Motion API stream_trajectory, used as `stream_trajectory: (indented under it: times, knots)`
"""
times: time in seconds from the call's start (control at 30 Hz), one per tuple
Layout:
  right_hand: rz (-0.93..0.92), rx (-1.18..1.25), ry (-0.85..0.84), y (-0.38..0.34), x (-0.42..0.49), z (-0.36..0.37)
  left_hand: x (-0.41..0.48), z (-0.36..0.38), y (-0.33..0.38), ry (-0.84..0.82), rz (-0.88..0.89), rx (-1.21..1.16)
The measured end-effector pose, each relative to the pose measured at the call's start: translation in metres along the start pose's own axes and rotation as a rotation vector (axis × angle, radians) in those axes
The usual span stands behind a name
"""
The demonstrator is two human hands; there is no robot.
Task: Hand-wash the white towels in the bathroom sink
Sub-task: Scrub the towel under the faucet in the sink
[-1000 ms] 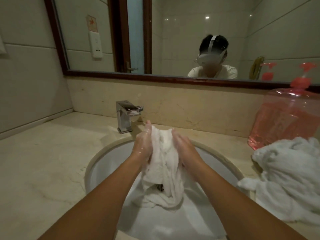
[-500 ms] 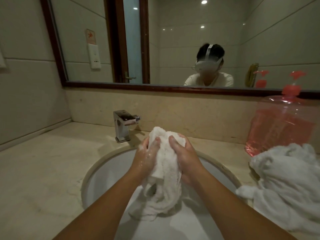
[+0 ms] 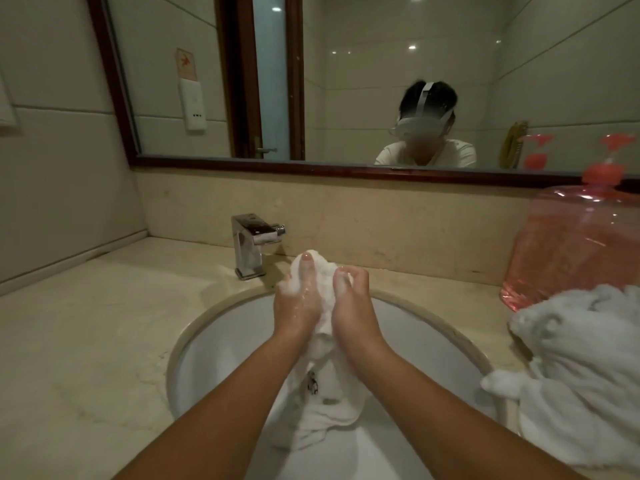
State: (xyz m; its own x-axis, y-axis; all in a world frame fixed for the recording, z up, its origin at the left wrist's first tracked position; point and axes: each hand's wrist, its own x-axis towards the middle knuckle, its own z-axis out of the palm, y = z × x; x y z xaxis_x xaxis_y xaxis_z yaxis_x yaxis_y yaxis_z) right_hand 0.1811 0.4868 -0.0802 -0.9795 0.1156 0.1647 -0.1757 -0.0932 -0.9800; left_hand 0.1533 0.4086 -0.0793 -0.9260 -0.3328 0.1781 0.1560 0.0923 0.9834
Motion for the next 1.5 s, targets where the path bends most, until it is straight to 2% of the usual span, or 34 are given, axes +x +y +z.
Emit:
stream_trajectory:
  times: [0.1,0.2,0.27,0.37,0.5,0.63,0.7,0.83,0.93,1.0,1.07,1.17,1.23,1.33,1.43,1.5]
  knots:
    - [-0.059,-0.105,0.036,-0.001,-0.002,-0.001,-0.002,-0.007,-0.002,-0.046,-0.082,-0.027]
    - [0.042,0.054,0.119,-0.008,0.018,-0.003,-0.026,0.001,-0.002,-0.178,0.024,0.081]
    - [0.049,-0.002,0.124,-0.003,0.015,-0.002,-0.022,0.003,0.0,-0.161,0.078,0.14]
    - [-0.013,-0.114,0.09,0.001,-0.003,-0.003,-0.011,0.001,0.002,-0.133,0.001,0.175]
    - [0.03,-0.019,0.155,-0.006,0.016,-0.006,-0.028,0.007,-0.002,-0.147,0.054,0.074]
    - [0.001,-0.189,0.044,0.004,-0.005,0.0,-0.006,-0.001,0.003,-0.074,0.037,0.158]
    - [-0.008,-0.192,0.044,0.004,-0.006,-0.002,-0.01,-0.005,0.001,-0.101,0.019,0.096]
    - [0.112,-0.027,0.112,-0.006,0.016,-0.011,-0.028,-0.006,-0.003,-0.238,-0.006,0.008]
    - [0.171,-0.039,0.042,0.0,0.016,-0.026,-0.011,-0.012,-0.003,-0.235,-0.091,-0.129]
    - [0.165,-0.107,-0.04,0.006,0.015,-0.032,-0.002,-0.02,-0.001,-0.328,-0.24,-0.325]
    - [0.223,-0.139,-0.14,0.013,0.016,-0.03,0.001,-0.031,0.001,-0.407,-0.31,-0.415]
    - [0.288,-0.037,-0.192,0.013,0.016,-0.025,0.006,-0.042,-0.006,-0.507,-0.239,-0.433]
    - [0.292,0.105,-0.145,0.014,0.02,-0.026,0.004,-0.041,-0.007,-0.512,-0.103,-0.39]
    - [0.278,0.177,-0.016,0.015,0.023,-0.024,0.001,-0.033,-0.013,-0.431,0.076,-0.111]
    - [0.323,0.342,0.06,0.02,0.029,-0.021,-0.007,-0.024,-0.018,-0.45,0.164,0.083]
    - [0.342,0.395,0.054,0.017,0.03,-0.022,-0.009,-0.018,-0.019,-0.362,0.212,0.249]
